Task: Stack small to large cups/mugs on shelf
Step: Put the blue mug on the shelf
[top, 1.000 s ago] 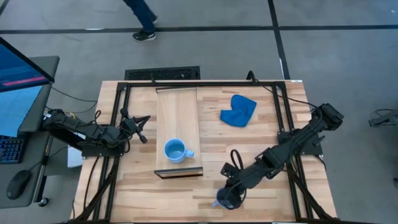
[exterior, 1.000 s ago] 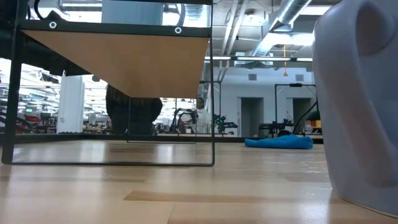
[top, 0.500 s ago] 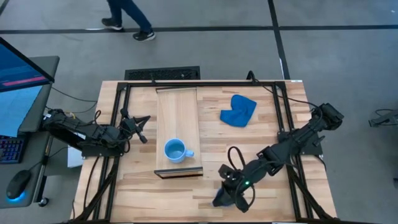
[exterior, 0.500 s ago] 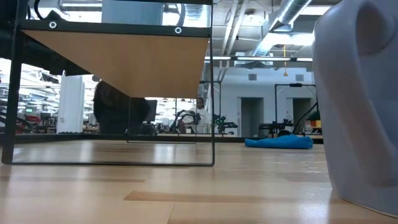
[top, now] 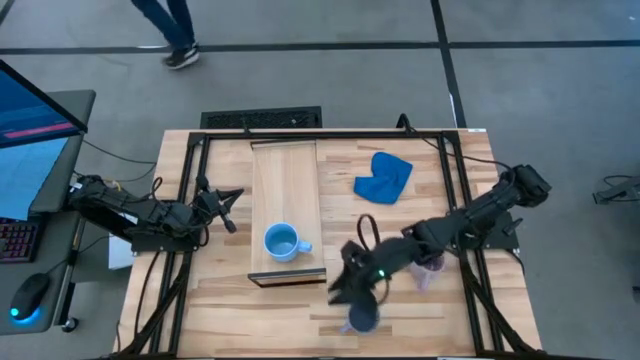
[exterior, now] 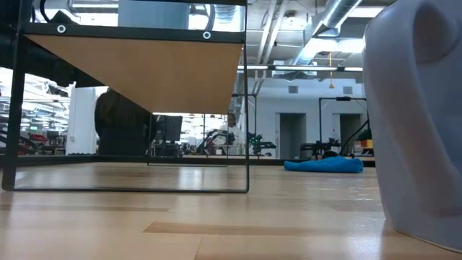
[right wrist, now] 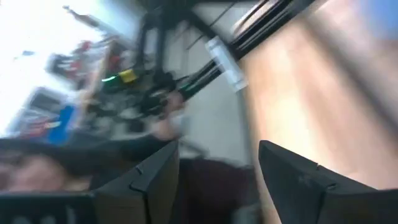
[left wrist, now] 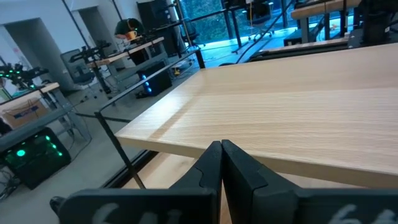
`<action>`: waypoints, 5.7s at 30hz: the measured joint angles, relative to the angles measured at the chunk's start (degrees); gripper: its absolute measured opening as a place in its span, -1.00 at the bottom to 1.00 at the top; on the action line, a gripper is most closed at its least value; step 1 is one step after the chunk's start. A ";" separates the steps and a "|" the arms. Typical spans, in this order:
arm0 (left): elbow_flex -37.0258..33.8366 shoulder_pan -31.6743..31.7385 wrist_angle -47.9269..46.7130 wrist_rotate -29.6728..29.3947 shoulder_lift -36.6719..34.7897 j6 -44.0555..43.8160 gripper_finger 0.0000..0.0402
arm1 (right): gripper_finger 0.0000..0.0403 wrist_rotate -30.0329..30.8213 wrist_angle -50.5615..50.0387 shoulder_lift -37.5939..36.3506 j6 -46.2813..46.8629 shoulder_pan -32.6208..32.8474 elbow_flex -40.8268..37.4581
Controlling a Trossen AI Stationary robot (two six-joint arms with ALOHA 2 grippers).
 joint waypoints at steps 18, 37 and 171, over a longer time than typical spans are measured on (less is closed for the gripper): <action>0.00 0.02 -0.20 -0.04 -0.01 -2.08 -1.00 | 0.21 22.65 -29.69 2.53 -14.90 14.24 13.74; 0.02 0.04 -2.75 -0.41 0.00 -2.08 -1.00 | 0.21 15.13 -53.38 24.60 -5.97 16.94 30.47; 0.11 0.04 -7.43 -0.41 0.02 -1.88 -1.00 | -0.87 16.28 -84.20 22.75 -12.23 -0.64 30.34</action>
